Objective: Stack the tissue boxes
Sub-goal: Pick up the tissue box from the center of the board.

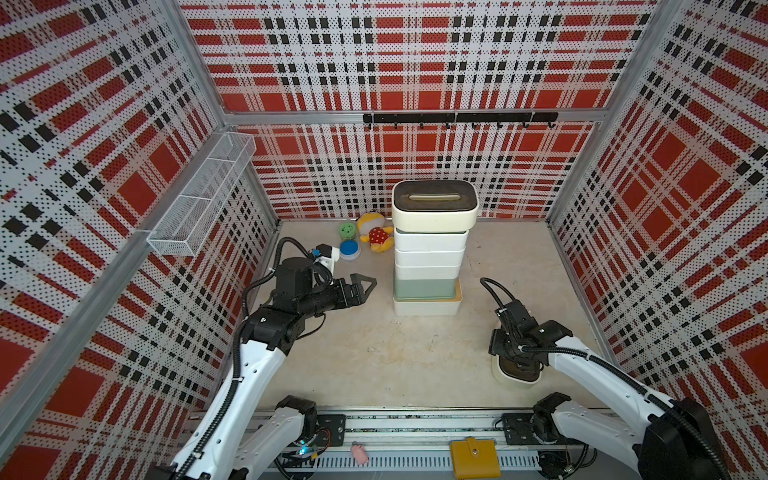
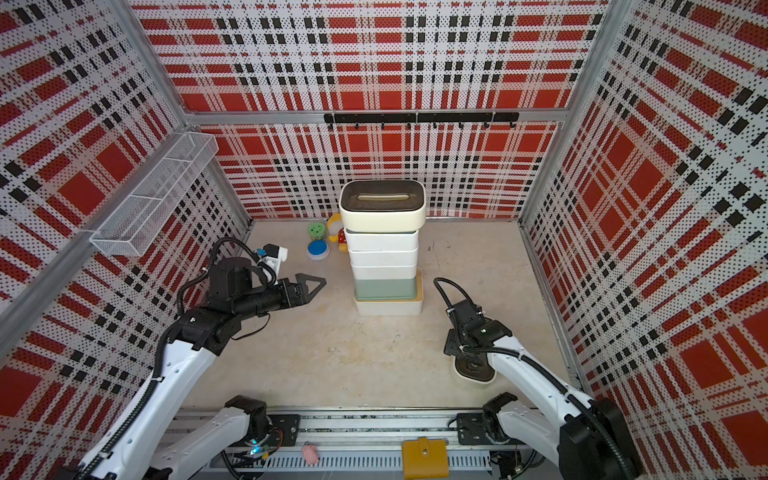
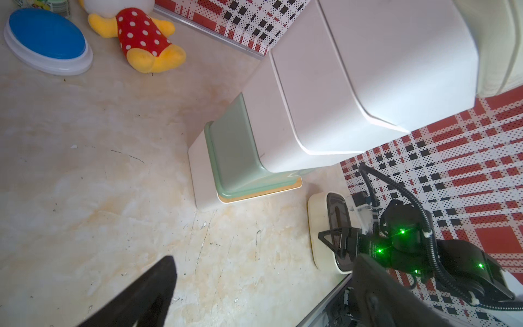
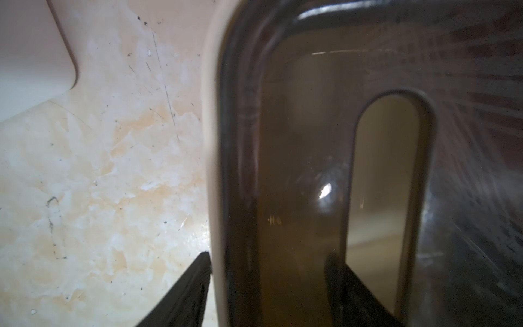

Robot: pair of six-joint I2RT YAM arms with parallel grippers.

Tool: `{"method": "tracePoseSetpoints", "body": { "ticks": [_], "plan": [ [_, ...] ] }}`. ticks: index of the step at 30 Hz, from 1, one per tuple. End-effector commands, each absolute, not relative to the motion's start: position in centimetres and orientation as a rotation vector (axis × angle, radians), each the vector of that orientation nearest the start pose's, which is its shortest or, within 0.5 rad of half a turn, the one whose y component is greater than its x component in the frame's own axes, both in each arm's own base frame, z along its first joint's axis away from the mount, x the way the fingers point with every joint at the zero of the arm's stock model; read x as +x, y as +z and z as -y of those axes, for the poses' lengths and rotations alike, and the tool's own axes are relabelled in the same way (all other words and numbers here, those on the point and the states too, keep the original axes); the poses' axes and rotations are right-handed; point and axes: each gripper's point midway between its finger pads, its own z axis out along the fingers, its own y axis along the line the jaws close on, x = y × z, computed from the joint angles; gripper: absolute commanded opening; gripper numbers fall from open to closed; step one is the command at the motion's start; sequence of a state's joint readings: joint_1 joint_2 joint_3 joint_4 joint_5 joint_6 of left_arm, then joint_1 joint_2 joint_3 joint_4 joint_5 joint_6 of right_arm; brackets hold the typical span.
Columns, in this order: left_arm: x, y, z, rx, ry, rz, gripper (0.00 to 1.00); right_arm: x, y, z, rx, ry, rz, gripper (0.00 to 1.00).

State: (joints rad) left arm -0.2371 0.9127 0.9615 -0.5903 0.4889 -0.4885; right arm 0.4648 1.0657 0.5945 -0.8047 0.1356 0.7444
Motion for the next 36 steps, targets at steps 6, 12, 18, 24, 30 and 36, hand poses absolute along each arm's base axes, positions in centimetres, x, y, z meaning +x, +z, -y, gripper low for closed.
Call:
{"method": "tracePoseSetpoints", "body": {
  "ticks": [6,12,18,24,30,36],
  "plan": [
    [26.2,27.2,14.6,0.052,-0.931,-2.15,0.99,20.7,4.7,-7.6,0.401,0.065,-2.777,0.57],
    [25.9,27.0,14.5,0.037,-0.944,-2.149,0.99,21.1,6.4,-8.0,0.347,0.136,-2.718,0.49],
    [25.3,26.9,15.1,0.017,-0.997,-2.14,0.99,21.5,8.7,-9.0,0.23,0.229,-2.648,0.42],
    [24.2,27.0,16.5,0.037,-1.03,-2.143,0.99,22.0,12.0,-10.6,0.051,0.334,-2.534,0.41],
    [22.9,26.9,18.4,0.075,-1.058,-2.164,0.99,22.0,16.1,-13.4,-0.166,0.448,-2.37,0.41],
    [22.0,27.1,19.9,0.104,-1.084,-2.178,0.99,21.6,18.3,-17.1,-0.401,0.502,-2.237,0.41]
  ]
}}
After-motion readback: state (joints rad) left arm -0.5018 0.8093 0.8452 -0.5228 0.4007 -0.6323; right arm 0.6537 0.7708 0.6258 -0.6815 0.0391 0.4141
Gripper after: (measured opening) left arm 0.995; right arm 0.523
